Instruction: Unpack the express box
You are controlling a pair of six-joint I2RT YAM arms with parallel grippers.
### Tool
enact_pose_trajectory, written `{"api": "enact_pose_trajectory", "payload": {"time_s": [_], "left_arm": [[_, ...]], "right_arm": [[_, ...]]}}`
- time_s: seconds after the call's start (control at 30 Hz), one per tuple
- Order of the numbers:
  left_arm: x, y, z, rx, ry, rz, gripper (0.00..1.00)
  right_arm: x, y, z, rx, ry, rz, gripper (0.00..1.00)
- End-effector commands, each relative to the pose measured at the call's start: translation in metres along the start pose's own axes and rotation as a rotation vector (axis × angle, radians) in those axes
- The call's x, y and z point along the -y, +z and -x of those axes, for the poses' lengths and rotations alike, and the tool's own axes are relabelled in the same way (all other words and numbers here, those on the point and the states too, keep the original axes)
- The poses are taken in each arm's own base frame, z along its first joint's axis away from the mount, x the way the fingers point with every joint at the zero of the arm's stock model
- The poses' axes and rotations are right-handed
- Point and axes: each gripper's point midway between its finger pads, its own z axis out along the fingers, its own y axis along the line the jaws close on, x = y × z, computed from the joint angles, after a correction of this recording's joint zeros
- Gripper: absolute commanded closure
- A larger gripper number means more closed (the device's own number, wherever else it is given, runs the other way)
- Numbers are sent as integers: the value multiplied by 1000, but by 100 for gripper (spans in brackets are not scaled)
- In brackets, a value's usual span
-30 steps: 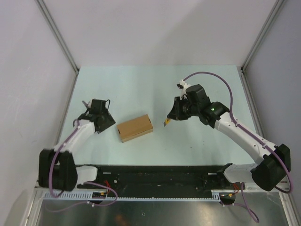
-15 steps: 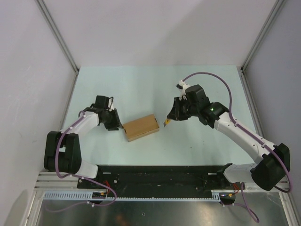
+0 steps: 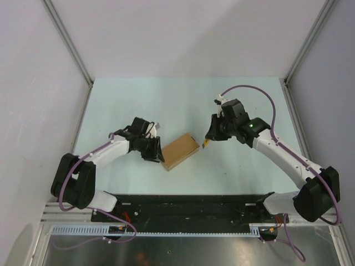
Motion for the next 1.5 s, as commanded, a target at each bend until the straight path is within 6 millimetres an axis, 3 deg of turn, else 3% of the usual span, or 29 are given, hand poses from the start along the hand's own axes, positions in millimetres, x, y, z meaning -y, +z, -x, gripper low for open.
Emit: {"api": "enact_pose_trajectory", "payload": {"time_s": [0.0,0.13,0.2,0.27,0.37,0.47,0.57,0.8,0.9,1.0,1.17,1.27,1.47], "left_arm": [[37,-19,1,40,180,-157,65],[61,-54,16,168,336,-223,64],[60,-75,38,297,352,-145,56],[48,-86,58,389,310,-32,42],[24,-76,71,400,200,102,39],[1,-59,80,372,81,204,48],[-4,-37,81,303,34,210,55],[-11,-4,67,166,31,192,59],[3,2,59,103,78,94,63],[19,1,48,58,109,-8,65],[27,-1,27,11,118,-84,66],[35,-3,15,-24,116,-147,66],[69,-17,2,-57,199,-316,53]], "right_arm": [[28,4,-20,-67,-8,-125,100],[29,13,-31,-102,15,-134,100],[26,15,-34,-105,20,-133,100],[21,21,-39,-112,18,-129,100],[14,32,-53,-150,8,-132,100],[11,43,-66,-190,-2,-151,100],[10,51,-67,-181,3,-158,100],[9,76,-57,-138,20,-148,100],[15,84,-49,-102,26,-167,100],[20,87,-38,-72,51,-161,100],[44,92,-13,-7,94,-181,100],[46,95,2,21,107,-129,100],[44,105,19,65,125,-86,100]]}}
